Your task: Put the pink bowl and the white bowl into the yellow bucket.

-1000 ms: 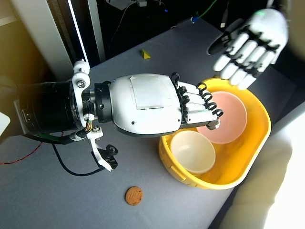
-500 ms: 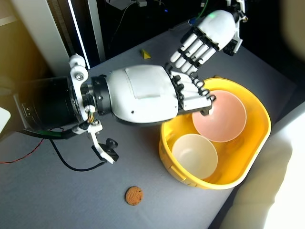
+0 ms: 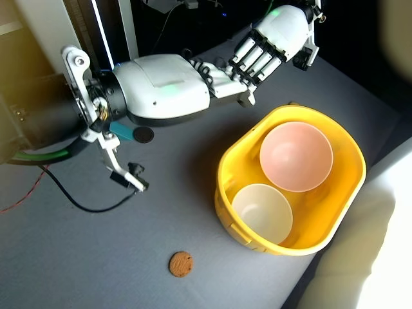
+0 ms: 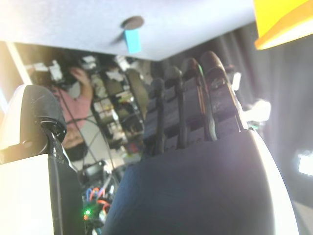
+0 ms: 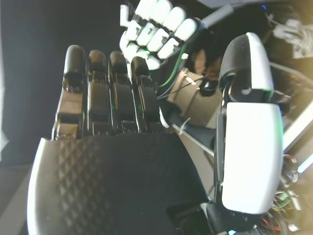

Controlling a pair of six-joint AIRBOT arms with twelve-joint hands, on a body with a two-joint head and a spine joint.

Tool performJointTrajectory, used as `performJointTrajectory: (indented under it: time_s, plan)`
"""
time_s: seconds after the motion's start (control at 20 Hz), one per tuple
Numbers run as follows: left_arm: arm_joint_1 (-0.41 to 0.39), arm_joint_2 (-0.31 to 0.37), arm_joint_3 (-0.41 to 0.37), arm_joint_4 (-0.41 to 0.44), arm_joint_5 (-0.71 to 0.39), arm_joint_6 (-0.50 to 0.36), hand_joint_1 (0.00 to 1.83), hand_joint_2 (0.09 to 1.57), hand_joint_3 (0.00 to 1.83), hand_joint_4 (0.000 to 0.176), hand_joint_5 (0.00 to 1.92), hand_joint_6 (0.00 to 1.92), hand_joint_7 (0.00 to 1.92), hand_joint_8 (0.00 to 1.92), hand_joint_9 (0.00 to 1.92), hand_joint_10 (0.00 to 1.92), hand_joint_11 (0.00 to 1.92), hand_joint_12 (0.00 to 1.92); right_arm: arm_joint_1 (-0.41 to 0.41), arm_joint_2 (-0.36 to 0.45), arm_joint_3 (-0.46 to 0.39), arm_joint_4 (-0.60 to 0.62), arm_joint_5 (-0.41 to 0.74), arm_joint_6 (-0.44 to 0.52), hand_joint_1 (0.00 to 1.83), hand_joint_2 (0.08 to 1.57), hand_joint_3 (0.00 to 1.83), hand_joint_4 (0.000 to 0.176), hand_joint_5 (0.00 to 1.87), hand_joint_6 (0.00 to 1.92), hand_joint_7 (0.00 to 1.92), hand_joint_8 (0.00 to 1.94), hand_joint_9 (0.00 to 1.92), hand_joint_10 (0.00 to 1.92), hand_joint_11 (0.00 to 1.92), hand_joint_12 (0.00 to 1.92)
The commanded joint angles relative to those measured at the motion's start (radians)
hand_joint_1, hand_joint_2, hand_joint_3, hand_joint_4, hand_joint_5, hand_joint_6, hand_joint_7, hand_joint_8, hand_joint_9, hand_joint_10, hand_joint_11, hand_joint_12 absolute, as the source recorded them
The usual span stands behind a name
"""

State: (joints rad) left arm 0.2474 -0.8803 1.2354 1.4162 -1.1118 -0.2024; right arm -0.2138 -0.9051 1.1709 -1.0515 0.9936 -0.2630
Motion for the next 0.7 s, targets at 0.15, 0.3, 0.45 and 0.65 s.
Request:
performJointTrajectory:
  time_s: [0.15, 0.3, 0.45, 0.65]
  plan:
    - [0.004, 0.035, -0.058, -0.077, -0.025, 0.021, 0.50, 1.07, 0.01, 0.000, 0.09, 0.00, 0.15, 0.00, 0.12, 0.00, 0.00, 0.26, -0.026, 0.029, -0.040, 0.033, 0.082, -0.021, 0.79, 0.96, 0.00, 0.000, 0.14, 0.00, 0.14, 0.00, 0.14, 0.00, 0.00, 0.63]
    - [0.005, 0.067, -0.134, -0.060, 0.010, 0.054, 0.49, 1.07, 0.00, 0.000, 0.07, 0.00, 0.14, 0.00, 0.11, 0.00, 0.00, 0.28, -0.056, 0.050, -0.095, 0.000, 0.098, -0.075, 0.76, 0.96, 0.00, 0.000, 0.13, 0.00, 0.14, 0.00, 0.14, 0.00, 0.00, 0.58]
    - [-0.009, 0.077, -0.163, 0.013, 0.045, -0.007, 0.50, 1.08, 0.00, 0.000, 0.08, 0.01, 0.17, 0.01, 0.14, 0.01, 0.00, 0.34, -0.065, 0.063, -0.121, -0.007, 0.107, -0.084, 0.75, 0.96, 0.00, 0.000, 0.13, 0.00, 0.14, 0.00, 0.14, 0.00, 0.00, 0.55]
    - [0.034, 0.059, -0.174, -0.071, 0.053, 0.052, 0.53, 1.09, 0.00, 0.000, 0.05, 0.00, 0.12, 0.00, 0.10, 0.00, 0.00, 0.17, -0.089, 0.065, -0.128, -0.007, 0.110, -0.084, 0.71, 0.97, 0.00, 0.000, 0.14, 0.00, 0.13, 0.00, 0.12, 0.00, 0.00, 0.52]
